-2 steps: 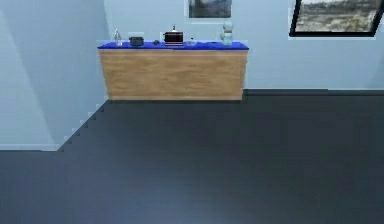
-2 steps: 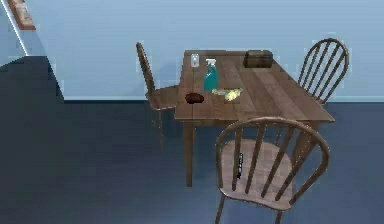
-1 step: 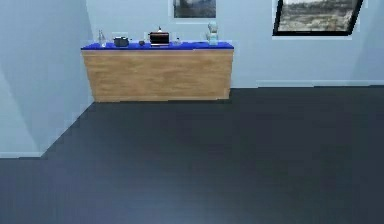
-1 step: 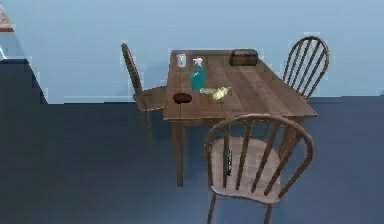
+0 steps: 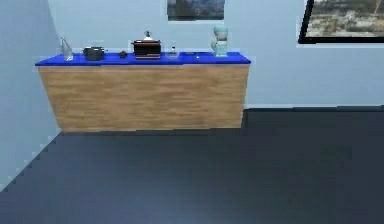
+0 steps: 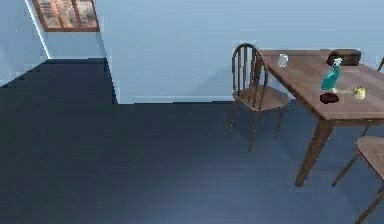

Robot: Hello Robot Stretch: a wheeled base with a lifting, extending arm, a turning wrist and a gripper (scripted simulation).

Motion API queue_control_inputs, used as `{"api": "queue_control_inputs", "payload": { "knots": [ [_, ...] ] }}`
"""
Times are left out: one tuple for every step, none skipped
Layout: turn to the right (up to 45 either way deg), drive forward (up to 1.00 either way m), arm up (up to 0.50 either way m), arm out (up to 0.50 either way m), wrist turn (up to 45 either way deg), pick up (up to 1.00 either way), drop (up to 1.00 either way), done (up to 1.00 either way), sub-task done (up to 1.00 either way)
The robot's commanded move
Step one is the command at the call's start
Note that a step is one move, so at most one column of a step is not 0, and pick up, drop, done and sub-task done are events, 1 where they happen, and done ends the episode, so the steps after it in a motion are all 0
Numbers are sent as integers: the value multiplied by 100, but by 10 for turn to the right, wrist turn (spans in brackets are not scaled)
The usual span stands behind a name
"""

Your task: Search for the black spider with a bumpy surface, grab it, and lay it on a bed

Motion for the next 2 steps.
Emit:
{"api": "queue_control_inputs", "payload": {
  "knots": [
    [0,100,0,0,0,0,0,0,0],
    [0,65,0,0,0,0,0,0,0]
  ]
}}
